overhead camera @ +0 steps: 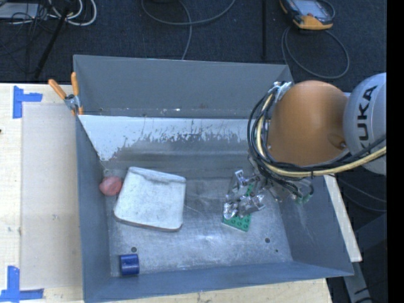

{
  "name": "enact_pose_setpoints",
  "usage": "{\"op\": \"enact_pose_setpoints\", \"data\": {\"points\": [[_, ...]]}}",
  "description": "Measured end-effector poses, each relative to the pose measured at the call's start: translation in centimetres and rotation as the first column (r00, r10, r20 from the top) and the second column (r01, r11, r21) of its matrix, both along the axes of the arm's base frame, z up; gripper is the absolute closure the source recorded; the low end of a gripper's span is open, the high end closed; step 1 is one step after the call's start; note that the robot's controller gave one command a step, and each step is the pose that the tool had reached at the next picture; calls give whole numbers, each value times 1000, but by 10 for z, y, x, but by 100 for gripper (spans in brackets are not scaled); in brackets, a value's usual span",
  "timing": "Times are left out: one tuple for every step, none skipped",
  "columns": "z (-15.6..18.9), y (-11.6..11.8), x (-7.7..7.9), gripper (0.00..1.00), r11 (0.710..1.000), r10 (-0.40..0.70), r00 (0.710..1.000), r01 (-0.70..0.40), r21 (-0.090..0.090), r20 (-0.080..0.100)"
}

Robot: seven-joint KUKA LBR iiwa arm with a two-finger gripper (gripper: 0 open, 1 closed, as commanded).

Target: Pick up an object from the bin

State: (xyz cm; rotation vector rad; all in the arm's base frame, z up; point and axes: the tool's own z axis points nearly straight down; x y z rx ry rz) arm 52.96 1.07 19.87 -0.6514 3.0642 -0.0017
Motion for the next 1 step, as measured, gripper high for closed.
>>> {"op": "enact_pose_setpoints", "data": {"points": [[122, 8, 13, 100, 998, -56, 998, 56, 1, 1]]}}
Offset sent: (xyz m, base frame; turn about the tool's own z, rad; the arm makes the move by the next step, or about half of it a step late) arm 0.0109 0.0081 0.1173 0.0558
